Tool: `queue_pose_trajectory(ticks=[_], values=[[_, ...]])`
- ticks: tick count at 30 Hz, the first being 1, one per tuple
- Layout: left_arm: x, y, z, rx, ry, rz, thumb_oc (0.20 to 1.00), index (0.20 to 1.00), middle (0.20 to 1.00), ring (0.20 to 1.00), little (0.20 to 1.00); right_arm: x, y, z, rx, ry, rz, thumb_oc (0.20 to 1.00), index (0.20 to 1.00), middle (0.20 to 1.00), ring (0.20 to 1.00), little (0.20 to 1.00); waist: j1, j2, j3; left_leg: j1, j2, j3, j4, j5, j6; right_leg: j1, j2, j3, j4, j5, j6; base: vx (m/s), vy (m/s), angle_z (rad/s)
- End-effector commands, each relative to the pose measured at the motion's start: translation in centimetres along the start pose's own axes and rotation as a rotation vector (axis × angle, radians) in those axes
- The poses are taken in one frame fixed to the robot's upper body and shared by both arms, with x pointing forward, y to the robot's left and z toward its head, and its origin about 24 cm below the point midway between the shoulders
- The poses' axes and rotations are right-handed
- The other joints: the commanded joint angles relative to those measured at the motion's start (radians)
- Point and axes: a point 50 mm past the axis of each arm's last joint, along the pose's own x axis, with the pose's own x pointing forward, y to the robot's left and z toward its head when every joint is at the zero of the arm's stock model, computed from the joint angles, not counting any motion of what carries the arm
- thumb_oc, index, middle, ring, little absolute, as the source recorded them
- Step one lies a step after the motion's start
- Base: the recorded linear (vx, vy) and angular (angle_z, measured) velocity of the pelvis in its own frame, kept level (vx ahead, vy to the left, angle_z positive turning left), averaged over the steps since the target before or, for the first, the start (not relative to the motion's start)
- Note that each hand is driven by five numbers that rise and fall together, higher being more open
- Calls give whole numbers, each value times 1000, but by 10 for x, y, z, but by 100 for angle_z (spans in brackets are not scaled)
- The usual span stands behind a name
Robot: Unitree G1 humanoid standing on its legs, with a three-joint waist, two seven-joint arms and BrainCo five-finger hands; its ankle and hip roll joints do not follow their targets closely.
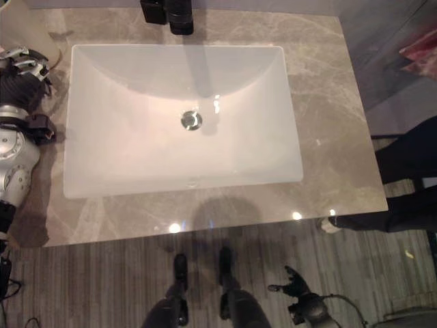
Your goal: Put brush and paste in cup on sink, flatten towel.
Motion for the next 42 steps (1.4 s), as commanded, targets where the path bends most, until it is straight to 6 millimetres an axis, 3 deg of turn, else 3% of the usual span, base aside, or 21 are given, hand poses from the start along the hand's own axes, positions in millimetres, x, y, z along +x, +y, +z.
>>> queue_pose_trajectory(ticks=[1,7,12,16,17,23,27,33,38,42], values=[[12,16,23,51,-73,61,200,200,200,200,200,-5,-14,-9,3,12,-31,1000,1000,1000,1000,1000,-3,18,-41,13,63,-81,0,-2,-58,22,-77,39,-2,-8,101,0,0,0],[24,10,31,39,-78,77,200,200,200,200,200,-3,-10,-6,4,8,-20,1000,1000,1000,1000,1000,-10,14,-39,9,62,-81,0,-2,-58,15,-77,43,-2,-5,103,0,0,0],[11,4,28,30,-107,16,200,200,200,200,200,-4,-8,-11,15,29,-23,1000,1000,1000,1000,1000,0,9,-45,15,63,-83,0,-4,-56,22,-76,45,-2,-9,100,0,0,0],[-16,1,17,4,-124,-60,200,200,200,200,200,-6,-9,-15,29,39,-38,1000,1000,1000,1000,1000,14,5,-57,32,63,-87,0,-12,-55,41,-74,39,-2,-19,97,0,0,0],[-36,0,16,-33,-153,-107,200,200,200,200,200,-6,-9,-19,47,54,-49,1000,1000,1000,1000,1000,31,-5,-66,49,62,-92,0,-20,-53,61,-74,33,-2,-25,95,0,0,0],[-72,6,1,-94,-128,-135,200,200,200,200,200,-8,-3,-26,53,81,-42,1000,1000,1000,1000,1000,49,-17,-76,97,58,-92,0,-38,-47,110,-75,27,-2,-38,91,30,-4,3],[-116,15,-10,-188,-110,-130,200,200,200,200,200,-10,5,-35,48,124,-19,1000,1000,1000,1000,1000,77,-32,-87,188,50,-93,0,-74,-39,197,-78,19,3,-63,86,101,35,5],[-158,24,-18,-238,-80,-113,200,200,200,200,200,-15,9,-45,28,151,8,1000,1000,1000,1000,1000,100,-35,-105,325,41,-90,0,-116,-18,323,-89,7,40,-105,88,80,96,9],[-175,32,-18,-201,-51,-121,200,200,200,200,200,-18,9,-49,44,158,19,1000,1000,1000,1000,1000,113,-29,-119,396,19,-97,40,-162,15,387,-112,8,115,-136,97,62,139,4],[-183,35,-19,-171,-23,-147,200,200,200,200,200,-18,9,-49,49,157,26,1000,1000,1000,1000,1000,115,-22,-133,432,-17,-97,75,-197,37,420,-144,13,145,-125,115,19,193,3]])
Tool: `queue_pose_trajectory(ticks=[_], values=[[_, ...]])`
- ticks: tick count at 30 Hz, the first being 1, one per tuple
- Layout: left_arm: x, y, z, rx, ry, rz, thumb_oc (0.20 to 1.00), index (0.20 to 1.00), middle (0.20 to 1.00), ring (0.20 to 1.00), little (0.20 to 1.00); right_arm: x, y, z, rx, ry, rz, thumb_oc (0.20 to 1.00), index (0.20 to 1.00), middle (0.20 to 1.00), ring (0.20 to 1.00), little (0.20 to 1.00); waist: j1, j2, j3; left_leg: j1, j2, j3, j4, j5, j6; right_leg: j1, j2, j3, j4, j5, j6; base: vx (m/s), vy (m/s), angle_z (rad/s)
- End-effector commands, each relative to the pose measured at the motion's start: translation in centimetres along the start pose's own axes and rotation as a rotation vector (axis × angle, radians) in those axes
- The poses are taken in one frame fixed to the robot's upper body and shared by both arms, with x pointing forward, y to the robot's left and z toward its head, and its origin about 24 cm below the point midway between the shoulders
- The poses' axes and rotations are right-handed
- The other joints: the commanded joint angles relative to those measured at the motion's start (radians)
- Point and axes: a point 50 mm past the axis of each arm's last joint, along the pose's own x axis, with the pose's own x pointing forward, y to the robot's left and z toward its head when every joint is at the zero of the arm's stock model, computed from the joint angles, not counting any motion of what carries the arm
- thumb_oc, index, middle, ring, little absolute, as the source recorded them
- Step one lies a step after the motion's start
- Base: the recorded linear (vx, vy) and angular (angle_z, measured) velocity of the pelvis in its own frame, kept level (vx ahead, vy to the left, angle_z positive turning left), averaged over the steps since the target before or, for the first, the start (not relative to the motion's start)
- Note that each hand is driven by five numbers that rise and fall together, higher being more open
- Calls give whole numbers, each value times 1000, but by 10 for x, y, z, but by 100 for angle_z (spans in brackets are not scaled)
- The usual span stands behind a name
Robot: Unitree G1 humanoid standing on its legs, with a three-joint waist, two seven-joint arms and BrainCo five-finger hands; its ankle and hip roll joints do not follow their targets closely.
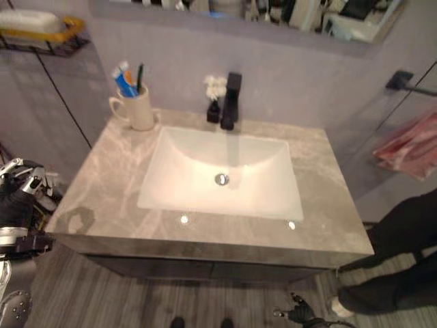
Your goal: Put brush and paste in cup on sink, flatten towel.
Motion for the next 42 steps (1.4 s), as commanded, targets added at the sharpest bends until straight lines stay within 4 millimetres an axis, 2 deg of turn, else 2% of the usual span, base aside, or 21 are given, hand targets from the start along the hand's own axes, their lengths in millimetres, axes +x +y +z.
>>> queue_pose_trajectory(ticks=[1,6,11,13,14,16,18,19,25,29,31,33,35,42], values=[[6,-2,28,72,-127,-88,200,200,200,200,200,1,-3,4,1,-13,-2,1000,1000,1000,1000,1000,-13,-5,-15,35,14,-52,82,-119,12,10,-115,45,140,-36,94,-15,210,0],[-3,-3,25,70,-91,-115,200,200,200,200,200,0,-3,2,7,-12,2,1000,1000,1000,1000,1000,-10,1,-19,31,-37,-57,120,-138,40,-18,-165,81,173,29,111,-66,194,-2],[-3,-6,25,74,-80,-147,200,200,200,200,200,1,-6,3,22,-14,-6,1000,1000,1000,1000,1000,-8,5,2,-5,-68,-65,171,-149,62,-67,-186,111,215,93,111,-105,141,-3],[0,-9,25,70,-86,-164,200,200,200,200,200,1,-9,5,29,-18,-17,1000,1000,1000,1000,1000,-15,15,14,-19,-65,-66,184,-145,69,-99,-154,125,287,64,103,-87,174,4],[3,-12,24,64,-88,-185,200,200,200,200,200,1,-9,5,60,-26,-24,1000,1000,1000,1000,1000,-36,23,11,-14,-65,-71,178,-141,74,-129,-85,151,291,3,81,-20,193,7],[3,-14,24,81,-86,-203,200,200,200,200,200,0,-9,2,93,-22,-32,1000,1000,1000,1000,1000,-43,25,8,0,-70,-65,164,-141,77,-151,-59,120,260,-1,74,45,121,16],[6,-15,24,77,-94,-194,200,200,200,200,200,-1,-6,0,113,-27,-26,1000,1000,1000,1000,1000,-64,28,23,18,-84,-85,170,-147,81,-205,-12,144,232,30,70,62,80,25],[7,-15,23,73,-97,-193,200,200,200,200,200,-1,-5,0,107,-24,-21,1000,1000,1000,1000,1000,-70,27,28,23,-90,-90,175,-151,82,-218,-4,157,221,43,71,58,67,29],[6,-18,20,60,-91,-192,200,200,200,200,200,1,-3,5,91,-36,-9,1000,1000,1000,1000,1000,-86,32,32,59,-114,-113,204,-186,90,-273,13,196,194,128,86,76,13,19],[8,-17,19,68,-85,-199,200,200,200,200,200,3,-3,10,81,-45,-7,1000,1000,1000,1000,1000,-97,31,37,74,-128,-140,230,-205,91,-305,27,235,187,158,94,72,0,21],[8,-17,19,67,-81,-200,200,200,200,200,200,2,-3,9,76,-45,-5,1000,1000,1000,1000,1000,-103,31,39,75,-131,-148,240,-209,89,-312,35,244,195,159,95,60,-11,41],[9,-15,13,74,-56,-193,200,200,200,200,200,2,-3,11,63,-54,-2,1000,1000,1000,1000,1000,-99,25,34,69,-136,-154,265,-225,88,-293,24,227,192,151,91,102,-56,23],[6,-6,5,64,-6,-149,200,200,200,200,200,2,-2,10,35,-45,7,1000,1000,1000,1000,1000,-93,32,15,73,-132,-164,255,-232,87,-281,29,225,187,145,91,147,-67,18],[-1,24,-10,104,128,-64,200,200,200,200,200,-2,-3,0,-35,-14,29,1000,1000,1000,1000,1000,-99,45,9,91,-96,-175,189,-212,71,-276,38,218,161,138,87,70,-45,4]])
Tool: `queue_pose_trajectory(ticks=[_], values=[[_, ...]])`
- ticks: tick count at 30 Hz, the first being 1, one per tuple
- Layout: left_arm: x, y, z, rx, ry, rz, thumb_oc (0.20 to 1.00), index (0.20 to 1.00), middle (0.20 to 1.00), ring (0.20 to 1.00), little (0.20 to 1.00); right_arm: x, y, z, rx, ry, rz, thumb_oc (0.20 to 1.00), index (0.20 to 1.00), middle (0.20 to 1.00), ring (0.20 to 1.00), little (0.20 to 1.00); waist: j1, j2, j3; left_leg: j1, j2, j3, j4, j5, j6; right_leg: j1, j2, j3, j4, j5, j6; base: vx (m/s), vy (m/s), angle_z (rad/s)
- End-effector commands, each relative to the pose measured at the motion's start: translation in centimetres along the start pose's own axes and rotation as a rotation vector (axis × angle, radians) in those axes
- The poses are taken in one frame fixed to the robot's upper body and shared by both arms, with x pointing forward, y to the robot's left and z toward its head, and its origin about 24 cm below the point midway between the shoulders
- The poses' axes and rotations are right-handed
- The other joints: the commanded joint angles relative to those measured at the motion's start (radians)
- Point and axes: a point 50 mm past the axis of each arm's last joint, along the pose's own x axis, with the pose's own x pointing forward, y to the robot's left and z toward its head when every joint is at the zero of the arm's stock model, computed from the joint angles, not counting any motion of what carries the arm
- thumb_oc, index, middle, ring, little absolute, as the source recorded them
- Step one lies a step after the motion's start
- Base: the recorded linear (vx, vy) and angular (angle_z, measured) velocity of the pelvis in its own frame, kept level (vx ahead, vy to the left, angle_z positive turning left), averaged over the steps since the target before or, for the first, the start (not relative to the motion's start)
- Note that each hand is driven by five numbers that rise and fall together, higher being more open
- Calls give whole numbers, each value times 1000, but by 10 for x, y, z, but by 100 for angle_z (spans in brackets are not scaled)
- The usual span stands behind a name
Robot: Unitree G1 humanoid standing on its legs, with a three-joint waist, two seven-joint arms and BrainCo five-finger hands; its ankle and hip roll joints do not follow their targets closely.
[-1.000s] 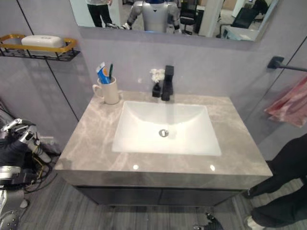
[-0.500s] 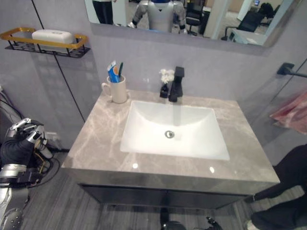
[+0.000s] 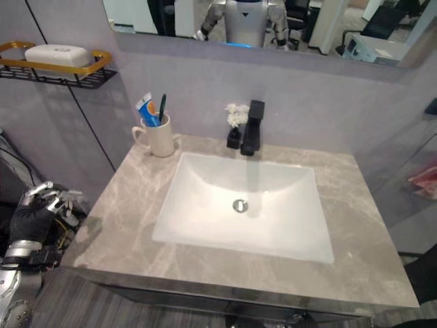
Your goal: Put brush and paste in cup on sink, flatten towel.
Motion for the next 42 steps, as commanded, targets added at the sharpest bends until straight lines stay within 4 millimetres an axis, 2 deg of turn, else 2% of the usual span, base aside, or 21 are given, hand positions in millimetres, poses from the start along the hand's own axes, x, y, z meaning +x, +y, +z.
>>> queue_pose_trajectory(ticks=[1,4,7,9,11,14,19,22,23,29,42], values=[[14,16,41,107,-131,14,200,200,200,200,200,4,-7,18,-96,-64,14,1000,1000,1000,1000,1000,-27,-10,-25,31,-54,-9,-109,60,32,-101,-27,37,-39,88,95,85,-81,10],[29,25,44,148,-130,60,200,200,200,200,200,2,-6,11,-120,-40,23,1000,1000,1000,1000,1000,-38,-8,-20,26,-35,-9,-140,78,20,-115,-21,35,-55,86,89,47,-71,9],[58,32,61,193,-167,89,200,200,200,200,200,2,-7,9,-132,-28,26,1000,1000,1000,1000,1000,-58,-1,-6,4,-13,3,-180,105,5,-154,-7,37,-72,92,82,-22,-63,-2],[72,32,70,204,-193,109,200,200,200,200,200,3,-7,13,-135,-36,23,1000,1000,1000,1000,1000,-66,1,3,-12,-5,9,-189,112,1,-177,1,39,-76,95,80,-29,-52,-10],[75,32,72,199,-196,114,200,200,200,200,200,4,-8,15,-135,-42,21,1000,1000,1000,1000,1000,-68,2,4,-17,-3,9,-192,114,0,-181,3,40,-79,96,78,9,-38,-23],[101,30,82,187,-218,157,200,200,200,200,200,6,-12,28,-126,-87,3,1000,1000,1000,1000,1000,-89,6,17,-45,12,15,-200,128,-8,-218,17,42,-77,95,72,21,-49,-12],[124,23,94,164,-232,176,200,200,200,200,200,8,-16,38,-116,-112,-18,1000,1000,1000,1000,1000,-109,11,24,-51,27,20,-210,136,-14,-240,30,44,-69,86,68,39,-22,-9],[128,23,96,165,-230,181,200,200,200,200,200,8,-17,39,-115,-115,-21,1000,1000,1000,1000,1000,-109,11,24,-51,30,21,-212,137,-15,-243,31,43,-67,84,68,25,-13,-11],[136,18,100,160,-233,178,200,200,200,200,200,9,-14,43,-118,-128,-14,1000,1000,1000,1000,1000,-115,12,28,-50,39,22,-221,148,-19,-250,39,40,-64,80,66,40,-24,-9],[137,14,105,203,-238,151,200,200,200,200,200,10,-14,50,-110,-154,-13,1000,1000,1000,1000,1000,-124,14,30,-46,56,23,-240,162,-28,-256,44,42,-71,78,63,13,-6,-1],[132,7,95,232,-216,105,200,200,200,200,200,9,-7,49,-120,-159,13,1000,1000,1000,1000,1000,-119,18,10,-18,75,30,-263,166,-38,-227,52,42,-102,76,58,5,-2,0]])
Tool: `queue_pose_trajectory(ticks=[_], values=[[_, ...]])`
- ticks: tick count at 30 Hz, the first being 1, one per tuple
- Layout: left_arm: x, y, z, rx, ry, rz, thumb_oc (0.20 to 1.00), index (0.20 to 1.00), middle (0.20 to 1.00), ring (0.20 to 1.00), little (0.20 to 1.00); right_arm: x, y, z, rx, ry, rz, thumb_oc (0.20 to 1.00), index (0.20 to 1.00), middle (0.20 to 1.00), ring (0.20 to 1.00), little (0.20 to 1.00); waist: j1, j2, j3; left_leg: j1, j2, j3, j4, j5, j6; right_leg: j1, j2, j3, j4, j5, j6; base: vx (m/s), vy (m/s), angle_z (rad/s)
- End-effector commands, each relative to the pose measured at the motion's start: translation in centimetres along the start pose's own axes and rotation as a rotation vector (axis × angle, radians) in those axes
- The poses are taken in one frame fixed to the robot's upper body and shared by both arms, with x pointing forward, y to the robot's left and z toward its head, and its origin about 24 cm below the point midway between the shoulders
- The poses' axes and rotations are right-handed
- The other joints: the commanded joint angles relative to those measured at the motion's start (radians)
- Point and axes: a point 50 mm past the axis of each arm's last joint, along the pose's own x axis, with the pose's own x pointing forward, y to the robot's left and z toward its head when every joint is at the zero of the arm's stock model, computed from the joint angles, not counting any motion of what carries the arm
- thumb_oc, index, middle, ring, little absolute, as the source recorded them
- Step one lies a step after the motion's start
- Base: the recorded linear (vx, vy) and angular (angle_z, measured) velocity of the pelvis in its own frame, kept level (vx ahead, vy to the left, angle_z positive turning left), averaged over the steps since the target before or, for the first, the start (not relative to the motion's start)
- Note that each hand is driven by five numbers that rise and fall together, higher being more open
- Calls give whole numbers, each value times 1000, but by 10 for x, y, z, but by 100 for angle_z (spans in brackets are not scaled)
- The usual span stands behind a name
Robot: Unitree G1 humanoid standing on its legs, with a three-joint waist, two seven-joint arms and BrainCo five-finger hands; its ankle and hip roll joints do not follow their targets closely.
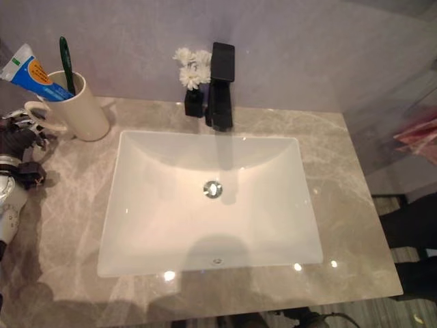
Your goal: Put brush and paste in cup on sink, flatten towel.
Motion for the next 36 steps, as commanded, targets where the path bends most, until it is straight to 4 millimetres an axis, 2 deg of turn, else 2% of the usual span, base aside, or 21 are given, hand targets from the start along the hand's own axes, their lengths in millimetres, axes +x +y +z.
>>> queue_pose_trajectory(ticks=[1,9,28,36], values=[[-2,0,20,24,-99,-32,200,200,200,200,200,0,-8,5,0,-38,-23,1000,1000,1000,1000,1000,13,28,-29,68,4,-20,2,49,6,-53,-9,17,39,-11,96,0,0,0],[-14,-3,19,48,-106,-99,200,200,200,200,200,-2,-9,-1,-3,-21,-18,1000,1000,1000,1000,1000,18,31,-31,84,6,-21,2,43,6,-36,-10,15,33,-12,95,0,0,0],[11,-21,28,20,-125,-72,200,200,200,200,200,0,-15,12,-3,-69,-27,1000,1000,1000,1000,1000,-2,43,3,43,6,-17,2,71,0,-80,-10,6,36,-4,90,-11,1,0],[14,-25,28,19,-125,-77,200,200,200,200,200,1,-17,17,0,-82,-38,1000,1000,1000,1000,1000,-5,50,6,36,9,-13,2,78,-6,-93,-7,2,40,-7,89,-1,-1,0]])
